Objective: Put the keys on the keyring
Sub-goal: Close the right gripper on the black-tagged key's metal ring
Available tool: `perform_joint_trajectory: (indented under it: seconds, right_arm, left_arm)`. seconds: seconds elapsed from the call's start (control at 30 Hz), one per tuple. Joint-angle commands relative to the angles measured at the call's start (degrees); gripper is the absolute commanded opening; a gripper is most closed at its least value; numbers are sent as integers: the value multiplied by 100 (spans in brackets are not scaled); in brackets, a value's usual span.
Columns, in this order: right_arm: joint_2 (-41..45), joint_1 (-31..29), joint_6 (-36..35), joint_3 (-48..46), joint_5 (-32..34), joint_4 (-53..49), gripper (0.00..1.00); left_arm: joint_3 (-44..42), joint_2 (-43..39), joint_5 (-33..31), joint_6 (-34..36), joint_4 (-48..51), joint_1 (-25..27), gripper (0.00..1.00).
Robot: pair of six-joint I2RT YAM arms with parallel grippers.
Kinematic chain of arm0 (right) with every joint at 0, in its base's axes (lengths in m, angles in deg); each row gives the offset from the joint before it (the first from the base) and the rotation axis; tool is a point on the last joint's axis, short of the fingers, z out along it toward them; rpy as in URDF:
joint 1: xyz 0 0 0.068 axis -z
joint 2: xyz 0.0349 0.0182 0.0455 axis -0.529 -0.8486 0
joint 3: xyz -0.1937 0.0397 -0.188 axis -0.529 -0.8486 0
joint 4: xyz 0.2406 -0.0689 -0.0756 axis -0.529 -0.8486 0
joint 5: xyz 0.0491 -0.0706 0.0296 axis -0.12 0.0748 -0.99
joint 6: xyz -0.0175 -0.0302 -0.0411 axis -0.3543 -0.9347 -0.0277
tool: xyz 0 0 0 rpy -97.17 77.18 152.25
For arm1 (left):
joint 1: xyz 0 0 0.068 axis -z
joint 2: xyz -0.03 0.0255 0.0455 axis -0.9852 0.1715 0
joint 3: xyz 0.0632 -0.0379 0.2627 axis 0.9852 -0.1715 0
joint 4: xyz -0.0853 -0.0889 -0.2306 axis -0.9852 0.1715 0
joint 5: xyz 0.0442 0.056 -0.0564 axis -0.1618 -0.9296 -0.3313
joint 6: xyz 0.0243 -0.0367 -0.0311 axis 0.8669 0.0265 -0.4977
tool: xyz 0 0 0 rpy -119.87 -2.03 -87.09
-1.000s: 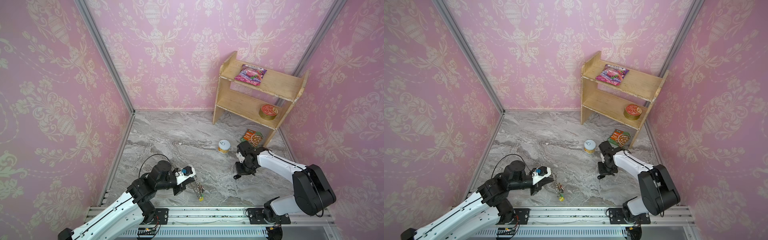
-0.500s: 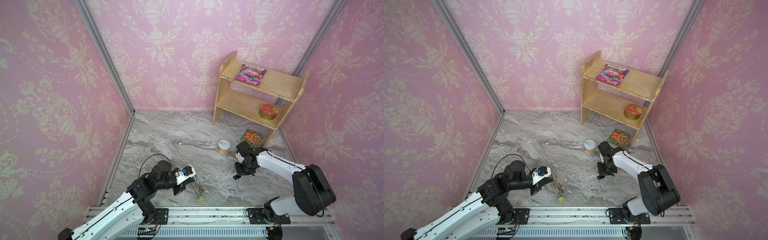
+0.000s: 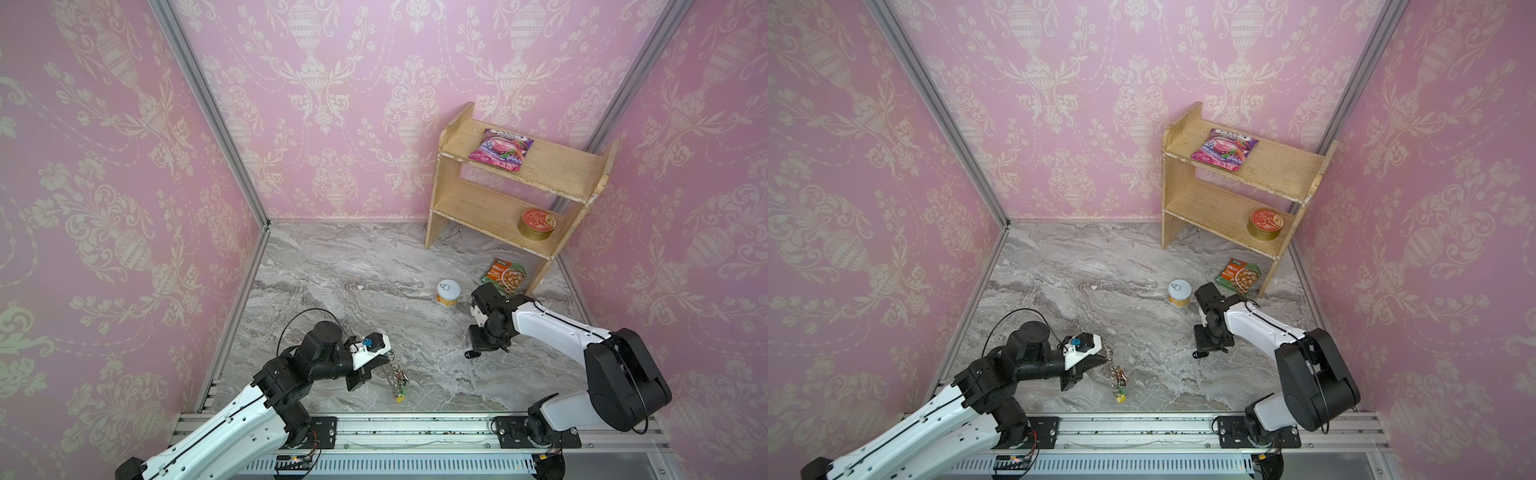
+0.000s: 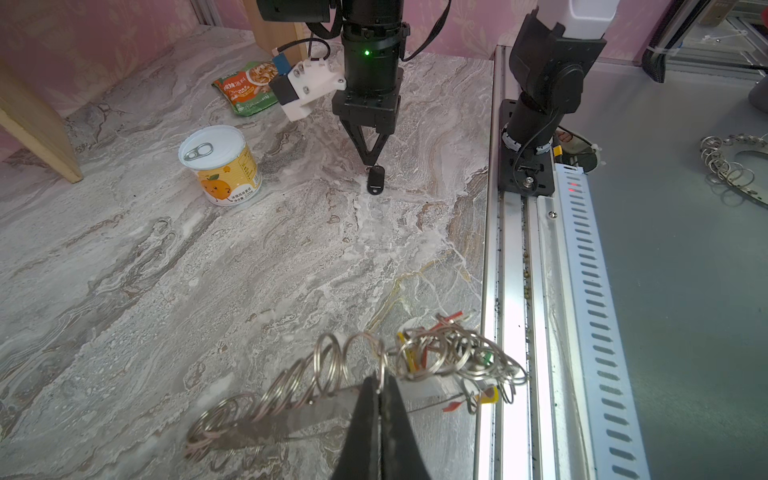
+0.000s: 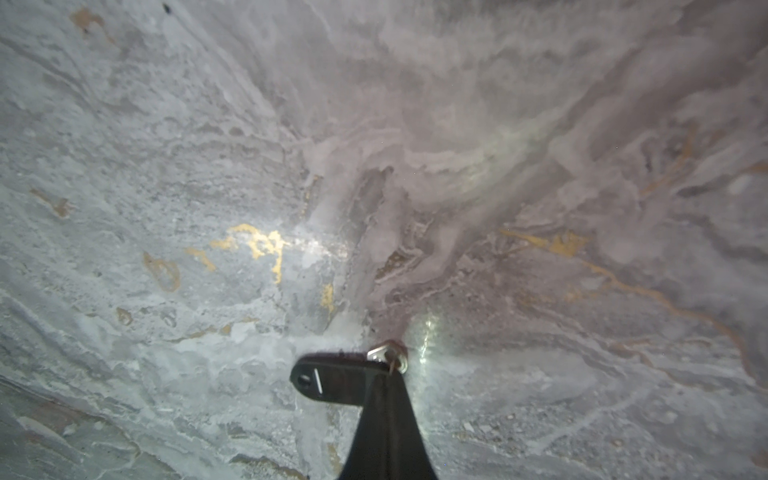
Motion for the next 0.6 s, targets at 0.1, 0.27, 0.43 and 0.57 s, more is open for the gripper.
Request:
perform_joint_trajectory:
  seconds: [0.1,0.27,0.43,0.57]
  right_arm:
    - [-124,-126,37,38,239,-47,0]
    - [-221,-181,107,82,396,-130,6]
    - [-86,-179,147,47,466,-135,5]
    - [15,-176,151,37,492,-146,0]
  left_arm:
    - [212,-124,-70,48,-83,38,0]
    - [212,-138,-77,48,-75,37,0]
    - [212,-127,-77,49,-84,42,0]
    - [212,-125,-78,45,-84,38,0]
